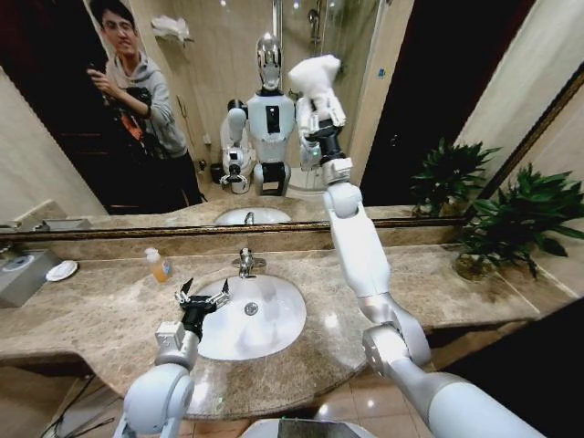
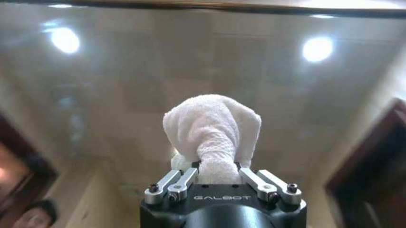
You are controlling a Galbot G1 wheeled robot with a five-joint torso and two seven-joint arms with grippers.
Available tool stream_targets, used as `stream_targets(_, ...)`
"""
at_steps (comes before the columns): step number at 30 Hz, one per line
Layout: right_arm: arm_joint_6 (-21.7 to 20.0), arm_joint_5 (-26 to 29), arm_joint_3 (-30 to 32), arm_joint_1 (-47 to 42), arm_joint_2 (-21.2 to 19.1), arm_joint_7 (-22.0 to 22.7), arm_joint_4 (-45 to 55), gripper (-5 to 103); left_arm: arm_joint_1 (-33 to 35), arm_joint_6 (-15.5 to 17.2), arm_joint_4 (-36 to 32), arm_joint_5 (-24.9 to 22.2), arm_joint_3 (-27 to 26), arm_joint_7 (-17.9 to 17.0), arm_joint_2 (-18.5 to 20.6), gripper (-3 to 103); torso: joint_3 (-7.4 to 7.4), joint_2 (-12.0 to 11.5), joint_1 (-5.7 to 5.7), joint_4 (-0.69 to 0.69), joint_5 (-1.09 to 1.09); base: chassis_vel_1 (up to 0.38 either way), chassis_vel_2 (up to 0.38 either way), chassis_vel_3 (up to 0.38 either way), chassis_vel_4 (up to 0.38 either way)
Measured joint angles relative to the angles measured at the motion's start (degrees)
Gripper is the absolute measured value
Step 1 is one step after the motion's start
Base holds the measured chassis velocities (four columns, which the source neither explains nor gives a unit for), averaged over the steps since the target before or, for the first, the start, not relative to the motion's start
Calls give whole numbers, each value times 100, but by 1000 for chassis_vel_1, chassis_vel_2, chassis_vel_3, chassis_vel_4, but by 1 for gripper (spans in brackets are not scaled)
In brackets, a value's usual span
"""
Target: Pick up the towel from the sink counter and wipe the mirror surface.
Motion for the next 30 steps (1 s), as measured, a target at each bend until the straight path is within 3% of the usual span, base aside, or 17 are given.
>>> stream_targets(2, 8, 146, 116, -3, -83, 53, -14, 19, 2, 0, 0, 0, 0, 0, 0, 100, 0, 0, 0, 1, -1, 0, 0, 0, 0)
stream_targets(5, 84, 369, 744, -14, -273, 72, -181, 19, 1, 0, 0, 0, 0, 0, 0, 100, -1, 1, -1, -11, 2, 0, 0, 0, 0)
stream_targets(7, 128, 457, 836, -19, -367, 88, -263, 19, 1, 0, 0, 0, 0, 0, 0, 100, -1, 1, -1, -13, 2, 0, 0, 0, 0)
stream_targets(12, 289, 575, 820, -149, -410, 113, -375, 19, 1, 0, 0, 0, 0, -1, 0, 100, -1, 1, -1, -12, 2, 0, 0, 0, 0)
stream_targets(16, 494, 508, 566, -398, -164, 6, -304, 19, 1, 0, 0, 0, 0, 0, 0, 100, 1, 0, 1, -13, 4, 0, 0, 0, 0)
stream_targets(18, 678, 263, 381, -619, 23, -253, -215, 19, 1, 0, 0, 0, 0, 0, 0, 100, 1, 0, 2, 2, -1, 0, 0, 0, 0)
stream_targets(23, 1073, -218, -4, -816, 48, -478, -354, 19, 0, 0, 0, 0, 0, 0, 0, 100, 2, -1, 2, 1, -2, 0, 0, 0, 0)
stream_targets(25, 1417, -638, -91, -818, 48, -523, -676, 19, 1, 0, 0, 0, 0, 0, 0, 100, 1, 0, 1, -3, -1, 0, 0, 0, 0)
stream_targets(30, 1659, -755, -49, -927, 63, -500, -864, 19, 0, 0, 0, 0, 0, 0, 0, 100, 1, 0, 1, 0, -1, 0, 0, 0, 0)
